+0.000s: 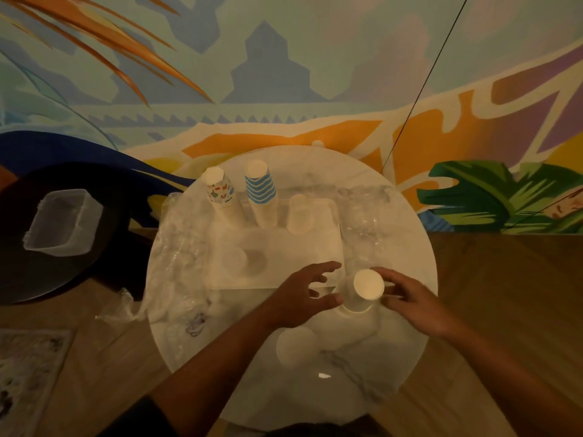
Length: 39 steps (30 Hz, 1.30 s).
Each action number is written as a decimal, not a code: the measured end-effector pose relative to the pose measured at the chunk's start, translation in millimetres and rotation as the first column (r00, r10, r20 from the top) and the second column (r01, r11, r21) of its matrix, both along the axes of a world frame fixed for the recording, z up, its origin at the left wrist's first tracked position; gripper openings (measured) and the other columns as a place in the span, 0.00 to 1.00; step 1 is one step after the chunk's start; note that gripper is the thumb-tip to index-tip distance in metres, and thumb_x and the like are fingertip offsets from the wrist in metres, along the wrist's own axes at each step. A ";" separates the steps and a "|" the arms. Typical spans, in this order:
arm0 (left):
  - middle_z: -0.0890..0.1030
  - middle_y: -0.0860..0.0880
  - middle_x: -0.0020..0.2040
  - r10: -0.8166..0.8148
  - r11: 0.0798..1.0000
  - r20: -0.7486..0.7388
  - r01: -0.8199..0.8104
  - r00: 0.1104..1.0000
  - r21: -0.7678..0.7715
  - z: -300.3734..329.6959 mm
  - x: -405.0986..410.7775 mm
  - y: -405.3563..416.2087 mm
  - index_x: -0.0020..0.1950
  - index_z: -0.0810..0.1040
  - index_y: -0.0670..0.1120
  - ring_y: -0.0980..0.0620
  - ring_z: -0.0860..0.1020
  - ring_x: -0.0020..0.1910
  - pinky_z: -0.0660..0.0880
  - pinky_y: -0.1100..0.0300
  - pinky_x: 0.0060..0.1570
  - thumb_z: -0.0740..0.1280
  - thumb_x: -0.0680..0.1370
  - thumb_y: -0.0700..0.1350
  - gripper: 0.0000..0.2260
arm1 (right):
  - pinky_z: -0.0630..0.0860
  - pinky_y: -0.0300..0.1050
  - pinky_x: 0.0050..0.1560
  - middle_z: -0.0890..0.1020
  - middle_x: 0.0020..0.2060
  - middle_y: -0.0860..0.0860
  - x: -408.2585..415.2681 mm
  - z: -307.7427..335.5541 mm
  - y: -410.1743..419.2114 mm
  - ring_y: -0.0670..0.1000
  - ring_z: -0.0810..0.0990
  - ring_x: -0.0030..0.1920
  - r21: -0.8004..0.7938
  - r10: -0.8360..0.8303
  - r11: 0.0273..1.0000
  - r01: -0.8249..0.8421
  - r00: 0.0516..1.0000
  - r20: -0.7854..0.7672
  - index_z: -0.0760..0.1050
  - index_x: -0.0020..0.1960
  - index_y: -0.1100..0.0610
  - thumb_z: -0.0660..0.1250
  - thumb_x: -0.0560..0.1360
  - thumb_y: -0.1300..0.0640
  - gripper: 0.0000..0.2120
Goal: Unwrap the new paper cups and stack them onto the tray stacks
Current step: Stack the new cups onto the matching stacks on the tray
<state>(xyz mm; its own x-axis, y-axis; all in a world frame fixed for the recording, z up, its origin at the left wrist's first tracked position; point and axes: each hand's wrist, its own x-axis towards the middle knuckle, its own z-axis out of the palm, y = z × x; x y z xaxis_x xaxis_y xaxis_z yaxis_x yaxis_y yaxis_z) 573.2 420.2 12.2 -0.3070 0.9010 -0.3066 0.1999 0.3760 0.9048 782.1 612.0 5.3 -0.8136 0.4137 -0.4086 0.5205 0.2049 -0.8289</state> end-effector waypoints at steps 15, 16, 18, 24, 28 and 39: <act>0.76 0.60 0.69 0.069 0.998 0.021 -0.069 0.997 -0.009 -1.7 -5.0 -23.0 0.73 0.72 0.58 0.60 0.76 0.65 0.75 0.67 0.60 0.70 0.80 0.51 0.21 | 0.79 0.50 0.63 0.76 0.68 0.39 -43.1 -24.1 -53.6 0.45 0.78 0.64 -0.032 0.041 0.999 -0.039 0.999 0.036 0.68 0.72 0.34 0.80 0.69 0.48 0.37; 0.75 0.60 0.69 0.073 0.997 0.020 -0.073 0.997 -0.010 -1.8 -9.5 -29.1 0.73 0.72 0.59 0.60 0.75 0.66 0.75 0.67 0.60 0.70 0.80 0.51 0.21 | 0.79 0.50 0.63 0.76 0.68 0.39 -49.1 -25.0 -57.6 0.45 0.78 0.64 -0.033 0.053 0.998 -0.051 0.998 0.037 0.68 0.72 0.33 0.80 0.69 0.48 0.36; 0.76 0.60 0.69 0.080 0.997 0.017 -0.080 0.997 -0.005 0.4 -19.8 -42.4 0.72 0.72 0.60 0.61 0.75 0.66 0.74 0.67 0.61 0.69 0.81 0.49 0.20 | 0.78 0.50 0.64 0.76 0.67 0.39 -62.6 -24.3 -67.2 0.44 0.78 0.63 -0.024 0.089 0.996 -0.088 0.996 0.030 0.67 0.72 0.33 0.80 0.70 0.47 0.36; 0.78 0.61 0.66 0.155 0.988 0.029 -0.155 0.988 0.014 9.2 -51.9 -77.1 0.69 0.73 0.59 0.65 0.75 0.65 0.72 0.70 0.62 0.68 0.81 0.42 0.19 | 0.74 0.34 0.60 0.73 0.66 0.31 -104.7 -12.8 -95.6 0.38 0.75 0.64 0.015 0.207 0.978 -0.207 0.978 0.001 0.62 0.69 0.26 0.77 0.72 0.46 0.34; 0.82 0.56 0.62 0.238 0.969 0.080 -0.242 0.968 0.039 9.1 -65.4 -93.0 0.65 0.78 0.55 0.60 0.78 0.63 0.76 0.66 0.58 0.71 0.79 0.39 0.17 | 0.67 0.23 0.58 0.71 0.60 0.25 -125.3 0.5 -108.3 0.27 0.71 0.61 0.103 0.289 0.953 -0.286 0.957 -0.017 0.64 0.65 0.28 0.77 0.73 0.50 0.31; 0.82 0.61 0.59 0.232 0.973 0.036 -0.232 0.972 0.012 4.6 -65.3 -108.4 0.64 0.77 0.60 0.60 0.79 0.62 0.78 0.63 0.58 0.73 0.78 0.48 0.16 | 0.75 0.43 0.61 0.77 0.61 0.37 -134.2 28.9 -110.1 0.40 0.76 0.61 0.303 0.413 0.873 -0.383 0.910 -0.037 0.68 0.69 0.42 0.76 0.72 0.45 0.29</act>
